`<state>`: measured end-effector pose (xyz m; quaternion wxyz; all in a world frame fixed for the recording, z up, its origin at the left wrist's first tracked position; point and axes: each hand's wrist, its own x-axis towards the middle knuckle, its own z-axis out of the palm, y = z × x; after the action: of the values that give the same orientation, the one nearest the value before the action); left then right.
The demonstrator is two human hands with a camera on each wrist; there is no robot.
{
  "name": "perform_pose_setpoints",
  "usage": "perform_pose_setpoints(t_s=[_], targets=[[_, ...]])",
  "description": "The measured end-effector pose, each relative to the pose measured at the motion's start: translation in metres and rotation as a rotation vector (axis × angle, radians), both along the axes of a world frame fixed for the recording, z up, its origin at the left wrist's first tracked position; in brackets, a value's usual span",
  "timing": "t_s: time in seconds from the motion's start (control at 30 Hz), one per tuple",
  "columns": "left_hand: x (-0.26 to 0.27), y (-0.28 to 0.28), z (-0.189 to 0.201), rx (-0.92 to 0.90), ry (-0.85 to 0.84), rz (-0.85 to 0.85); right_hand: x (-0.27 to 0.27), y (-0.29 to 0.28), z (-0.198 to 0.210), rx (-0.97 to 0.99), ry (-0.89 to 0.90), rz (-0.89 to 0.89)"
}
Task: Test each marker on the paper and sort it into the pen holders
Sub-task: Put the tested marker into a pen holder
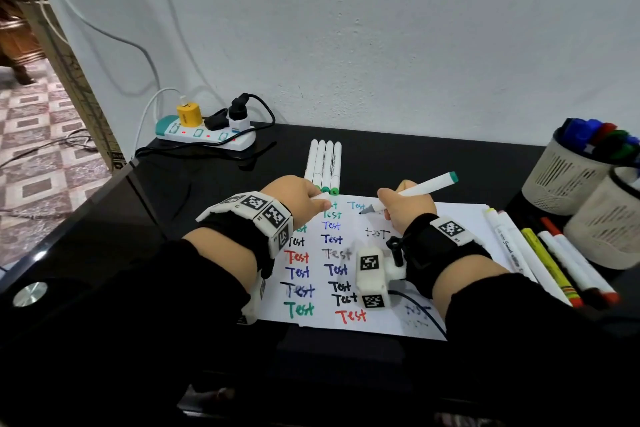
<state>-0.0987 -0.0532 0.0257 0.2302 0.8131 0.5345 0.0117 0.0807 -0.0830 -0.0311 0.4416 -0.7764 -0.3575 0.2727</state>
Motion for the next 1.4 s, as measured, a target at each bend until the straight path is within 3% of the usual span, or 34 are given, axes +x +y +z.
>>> perform_pose_setpoints(t_s=[0.3,1.4], targets=[[0.0006,-0.0016,0.0009,0.004,0.03,-0.007,-0.0048,-0.0026,0.0015,-0.005,-0.016,0.047],[0.0012,-0.0004,-0.0028,0.01,0.039,-0.019,0.001,-0.0037,-0.0053,0.102,0.007,-0.092]])
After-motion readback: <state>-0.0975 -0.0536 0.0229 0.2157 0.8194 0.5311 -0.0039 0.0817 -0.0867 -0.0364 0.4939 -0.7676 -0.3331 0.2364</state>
